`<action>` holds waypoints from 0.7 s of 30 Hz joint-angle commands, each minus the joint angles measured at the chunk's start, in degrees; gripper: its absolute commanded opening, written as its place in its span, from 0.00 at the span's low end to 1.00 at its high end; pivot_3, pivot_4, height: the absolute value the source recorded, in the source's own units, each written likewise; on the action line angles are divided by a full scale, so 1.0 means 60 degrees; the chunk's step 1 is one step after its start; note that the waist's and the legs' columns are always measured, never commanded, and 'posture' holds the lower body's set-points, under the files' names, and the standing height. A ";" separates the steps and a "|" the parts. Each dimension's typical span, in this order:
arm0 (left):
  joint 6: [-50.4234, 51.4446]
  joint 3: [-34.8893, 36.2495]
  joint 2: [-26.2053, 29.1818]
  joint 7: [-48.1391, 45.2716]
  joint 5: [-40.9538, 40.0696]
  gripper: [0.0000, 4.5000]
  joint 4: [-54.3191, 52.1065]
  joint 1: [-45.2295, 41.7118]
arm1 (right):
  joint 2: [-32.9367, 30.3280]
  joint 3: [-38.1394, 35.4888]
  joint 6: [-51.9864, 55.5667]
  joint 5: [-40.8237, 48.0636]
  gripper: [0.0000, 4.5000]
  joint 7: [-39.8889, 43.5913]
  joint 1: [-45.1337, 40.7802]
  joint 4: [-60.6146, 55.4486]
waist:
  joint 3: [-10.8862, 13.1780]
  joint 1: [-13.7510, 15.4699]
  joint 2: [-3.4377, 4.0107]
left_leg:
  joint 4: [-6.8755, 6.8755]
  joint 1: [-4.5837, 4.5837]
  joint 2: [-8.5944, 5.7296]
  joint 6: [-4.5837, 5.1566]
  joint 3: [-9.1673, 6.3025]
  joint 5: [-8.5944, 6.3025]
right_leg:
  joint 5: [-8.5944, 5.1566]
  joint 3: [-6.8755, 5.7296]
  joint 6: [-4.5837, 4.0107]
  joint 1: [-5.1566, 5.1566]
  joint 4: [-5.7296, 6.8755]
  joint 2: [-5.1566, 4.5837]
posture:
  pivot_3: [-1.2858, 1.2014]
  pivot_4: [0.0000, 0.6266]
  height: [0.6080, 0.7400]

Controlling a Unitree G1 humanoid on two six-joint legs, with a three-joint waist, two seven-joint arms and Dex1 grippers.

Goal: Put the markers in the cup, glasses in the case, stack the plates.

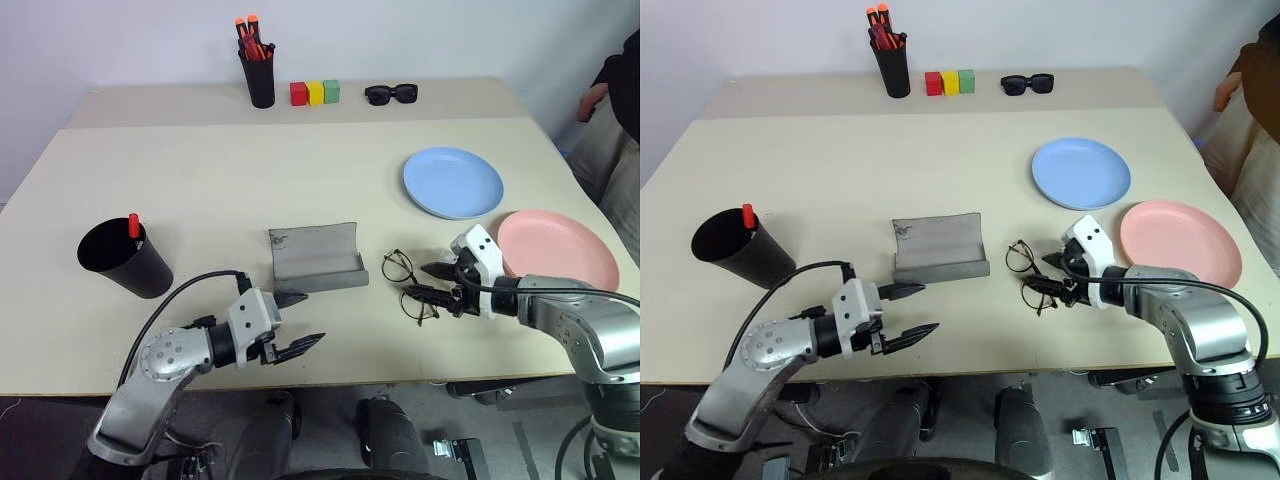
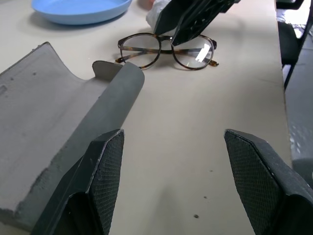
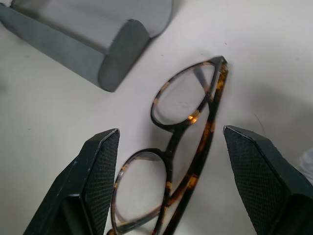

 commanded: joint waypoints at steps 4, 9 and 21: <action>-0.0289 0.0073 0.0061 0.0391 -0.0007 0.75 -0.0450 0.0122 | -0.0158 0.0032 -0.0008 -0.0006 0.64 0.0023 -0.0285 0.0192 | 0.0000 0.0061 0.0001 | 0.0000 -0.0001 0.0000 0.0000 0.0004 -0.0002 | -0.0001 0.0000 -0.0001 0.0000 -0.0003 0.0000 | 0.52 0.24 1.00; -0.0604 0.0089 0.0168 0.0487 0.0125 0.75 -0.0228 0.0094 | -0.0245 0.0157 0.0012 -0.0002 0.10 0.0130 -0.0382 0.0324 | -0.0001 0.0062 0.0002 | -0.0001 -0.0001 0.0001 0.0002 0.0005 -0.0003 | -0.0001 -0.0001 -0.0001 -0.0001 -0.0006 0.0001 | 0.52 0.24 1.00; -0.0845 0.0654 0.0177 0.1031 -0.0040 0.75 -0.0212 0.0370 | -0.0998 0.0543 -0.0936 0.0031 0.01 0.1039 -0.0868 -0.1077 | -0.0001 0.0045 0.0004 | -0.0002 -0.0003 0.0005 -0.0010 0.0008 -0.0014 | -0.0002 0.0000 -0.0001 -0.0002 -0.0011 0.0000 | 0.52 0.24 1.00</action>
